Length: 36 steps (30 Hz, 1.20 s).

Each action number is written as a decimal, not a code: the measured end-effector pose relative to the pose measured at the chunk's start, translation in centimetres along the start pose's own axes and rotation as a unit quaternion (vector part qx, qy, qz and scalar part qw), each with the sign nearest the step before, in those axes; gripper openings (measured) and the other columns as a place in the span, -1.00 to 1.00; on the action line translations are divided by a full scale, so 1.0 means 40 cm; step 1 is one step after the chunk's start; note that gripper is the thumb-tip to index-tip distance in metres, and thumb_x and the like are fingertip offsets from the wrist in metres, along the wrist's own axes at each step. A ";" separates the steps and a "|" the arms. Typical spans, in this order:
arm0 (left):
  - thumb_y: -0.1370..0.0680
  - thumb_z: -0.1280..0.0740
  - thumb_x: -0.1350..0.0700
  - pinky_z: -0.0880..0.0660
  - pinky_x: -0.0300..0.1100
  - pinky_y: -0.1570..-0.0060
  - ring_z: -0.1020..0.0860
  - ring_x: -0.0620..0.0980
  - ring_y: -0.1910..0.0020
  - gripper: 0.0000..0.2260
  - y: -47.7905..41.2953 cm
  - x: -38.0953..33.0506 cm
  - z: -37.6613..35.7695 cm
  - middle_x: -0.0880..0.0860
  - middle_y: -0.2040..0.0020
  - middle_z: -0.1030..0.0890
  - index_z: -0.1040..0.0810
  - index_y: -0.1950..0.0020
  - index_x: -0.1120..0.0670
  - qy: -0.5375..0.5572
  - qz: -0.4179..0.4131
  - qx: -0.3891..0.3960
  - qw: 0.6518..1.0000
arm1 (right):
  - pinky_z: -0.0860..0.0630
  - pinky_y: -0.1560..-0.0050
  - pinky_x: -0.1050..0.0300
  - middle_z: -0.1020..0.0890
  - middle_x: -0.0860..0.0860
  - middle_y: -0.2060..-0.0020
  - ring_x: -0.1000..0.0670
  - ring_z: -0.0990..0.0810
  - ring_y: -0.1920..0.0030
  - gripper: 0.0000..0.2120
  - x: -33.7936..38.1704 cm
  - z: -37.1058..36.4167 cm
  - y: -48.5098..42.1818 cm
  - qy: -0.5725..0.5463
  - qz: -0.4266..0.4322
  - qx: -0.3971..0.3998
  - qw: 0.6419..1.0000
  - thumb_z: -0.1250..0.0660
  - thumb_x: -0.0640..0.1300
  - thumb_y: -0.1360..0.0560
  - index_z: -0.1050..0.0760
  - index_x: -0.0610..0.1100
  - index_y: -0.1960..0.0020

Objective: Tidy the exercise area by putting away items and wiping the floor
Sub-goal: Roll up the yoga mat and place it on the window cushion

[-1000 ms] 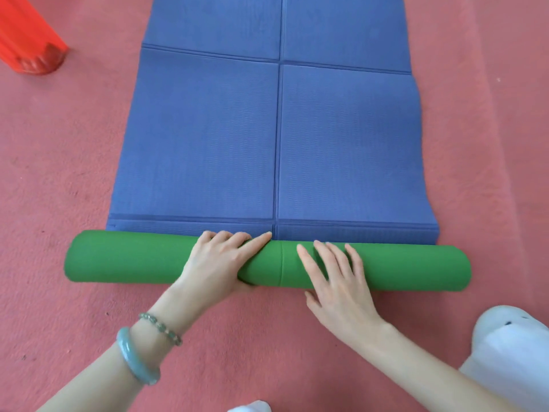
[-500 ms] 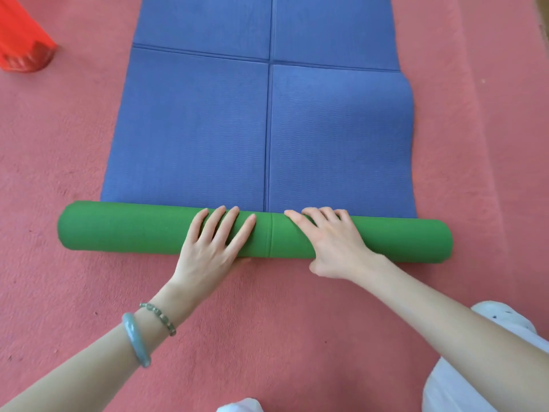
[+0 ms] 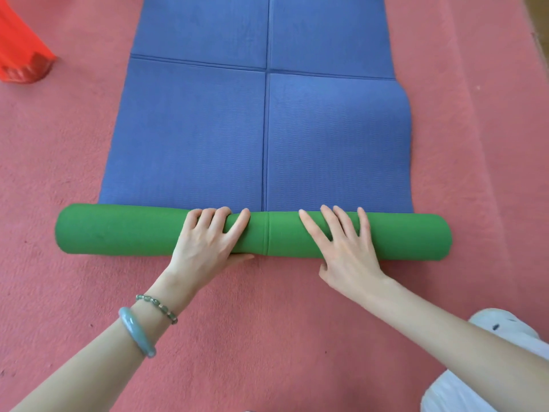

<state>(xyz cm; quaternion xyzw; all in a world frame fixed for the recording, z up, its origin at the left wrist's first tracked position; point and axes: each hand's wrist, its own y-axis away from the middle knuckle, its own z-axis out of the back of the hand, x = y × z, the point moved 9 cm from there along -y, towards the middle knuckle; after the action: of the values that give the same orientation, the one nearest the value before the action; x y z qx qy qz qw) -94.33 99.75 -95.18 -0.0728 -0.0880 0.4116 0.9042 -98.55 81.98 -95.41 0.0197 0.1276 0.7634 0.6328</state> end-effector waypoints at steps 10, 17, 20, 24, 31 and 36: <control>-0.31 -0.22 -0.43 -0.45 0.04 0.05 -0.55 0.18 0.13 -0.24 -0.059 0.034 -0.021 0.16 0.02 -0.57 -0.47 -0.25 0.13 0.048 0.036 0.086 0.994 | -0.40 -0.08 -0.16 -0.46 -0.10 -0.15 -0.14 -0.47 -0.07 0.10 -0.050 -0.014 -0.094 0.024 0.059 0.067 0.996 -0.55 -0.05 -0.10 0.00 0.11 -0.48; -0.25 -0.13 -0.52 -0.48 0.04 -0.03 -0.58 0.17 -0.02 -0.11 -0.111 0.059 -0.036 0.13 -0.10 -0.59 -0.50 -0.22 0.19 0.083 0.035 0.135 0.987 | -0.37 -0.09 -0.07 -0.37 0.01 -0.14 -0.08 -0.37 -0.13 0.02 -0.080 -0.018 -0.164 -0.072 0.065 0.192 0.977 -0.48 0.03 -0.19 0.10 0.22 -0.44; -0.12 -0.32 -0.47 -0.44 0.08 -0.16 -0.54 0.19 -0.11 -0.01 -0.112 0.038 -0.033 0.18 -0.17 -0.55 -0.46 -0.26 0.27 0.057 0.026 0.134 0.989 | -0.34 -0.07 -0.06 -0.36 0.02 -0.10 -0.07 -0.35 -0.15 0.02 -0.093 -0.026 -0.191 -0.112 0.042 0.252 0.960 -0.51 0.04 -0.18 0.06 0.22 -0.44; 0.04 -0.60 -0.21 -0.42 0.09 -0.18 -0.53 0.17 -0.11 0.03 -0.108 0.023 -0.053 0.16 -0.16 -0.54 -0.39 -0.31 0.22 0.034 0.028 0.135 0.990 | -0.31 -0.09 -0.04 -0.33 0.01 -0.10 -0.08 -0.31 -0.19 0.04 -0.094 -0.036 -0.201 -0.124 0.031 0.294 0.947 -0.51 -0.01 -0.17 0.05 0.21 -0.45; -0.01 -0.55 -0.17 -0.31 -0.10 0.21 -0.50 0.08 0.17 -0.22 -0.189 0.073 -0.081 0.03 0.08 -0.51 -0.43 -0.14 0.09 0.038 0.000 0.212 0.977 | 0.02 -0.45 -0.18 0.00 -0.12 -0.48 -0.14 -0.01 -0.48 0.10 -0.102 0.010 -0.184 -0.091 0.002 0.247 0.965 -0.47 -0.03 -0.27 0.26 0.10 -0.51; -0.11 -0.53 -0.23 -0.37 -0.11 0.14 -0.46 0.01 0.04 -0.28 -0.260 0.125 -0.128 -0.05 0.04 -0.46 -0.31 -0.13 -0.02 0.182 0.042 0.364 0.912 | 0.12 -0.41 -0.31 0.06 -0.17 -0.50 -0.18 0.08 -0.51 0.09 -0.092 0.022 -0.149 -0.015 -0.006 0.120 0.993 -0.39 -0.18 -0.35 0.42 0.07 -0.48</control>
<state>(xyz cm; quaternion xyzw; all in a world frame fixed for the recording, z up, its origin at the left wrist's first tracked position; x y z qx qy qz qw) -82.39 96.46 -97.56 0.1837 0.2374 0.4325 0.8502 -91.92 79.55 -95.40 0.1061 0.2093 0.7385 0.6321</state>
